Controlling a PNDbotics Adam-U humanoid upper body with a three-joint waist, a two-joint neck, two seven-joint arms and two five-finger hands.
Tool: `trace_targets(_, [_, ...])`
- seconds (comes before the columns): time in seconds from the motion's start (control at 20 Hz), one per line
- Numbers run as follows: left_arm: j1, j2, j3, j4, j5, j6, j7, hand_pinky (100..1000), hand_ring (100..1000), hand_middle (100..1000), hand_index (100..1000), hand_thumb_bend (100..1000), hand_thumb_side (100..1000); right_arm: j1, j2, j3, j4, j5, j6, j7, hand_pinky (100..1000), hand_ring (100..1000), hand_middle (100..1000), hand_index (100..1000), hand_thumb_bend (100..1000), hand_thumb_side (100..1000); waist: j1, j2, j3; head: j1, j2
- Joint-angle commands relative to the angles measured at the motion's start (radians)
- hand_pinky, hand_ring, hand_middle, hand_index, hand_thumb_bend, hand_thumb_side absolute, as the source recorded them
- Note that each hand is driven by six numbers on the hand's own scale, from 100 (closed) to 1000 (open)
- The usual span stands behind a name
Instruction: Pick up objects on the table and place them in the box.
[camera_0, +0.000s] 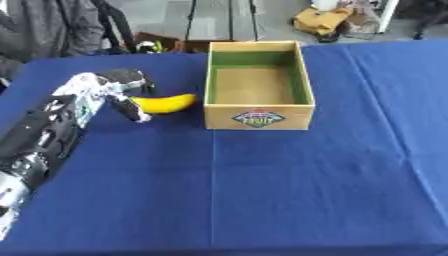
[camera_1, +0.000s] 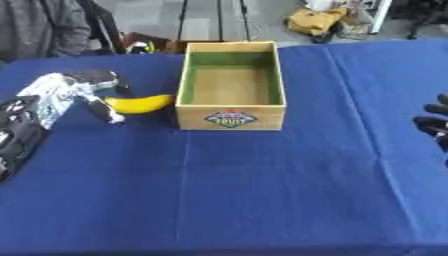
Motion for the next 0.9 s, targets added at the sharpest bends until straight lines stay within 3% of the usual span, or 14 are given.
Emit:
trace_targets(0.05, [-0.012,0.012,0.025,-0.001,-0.044,-0.008,0.022,814,763,696,780,635,340,-0.016,-0.013,-0.005,-0.015,-0.003,0.000,0.003,812,669,673,796,100,1000,-0.004,-0.008,-0.001,0.003,0.004])
trace_targets(0.6, [-0.008,-0.012,0.074,0.034,-0.194,-0.041,0.086,791,728,655,756,565,312,-0.018,-0.012,-0.006,-0.015,-0.002,-0.001,0.003,812,669,673,796,100,997,-0.005,-0.003,-0.002,0.002,0.002])
trace_targets(0.65, [-0.008,-0.014,0.079,0.037,-0.208,-0.045,0.092,781,701,626,738,510,295,-0.017,-0.012,-0.007,-0.015,-0.002,-0.001,0.003,812,669,673,796,100,995,-0.005,-0.003,-0.002,0.002,0.002])
trace_targets(0.9, [-0.007,-0.023,0.106,0.048,-0.281,-0.067,0.135,768,670,595,713,446,275,-0.016,-0.012,-0.008,-0.015,-0.002,-0.001,0.002,812,669,673,796,100,994,-0.005,-0.004,-0.002,0.001,0.003])
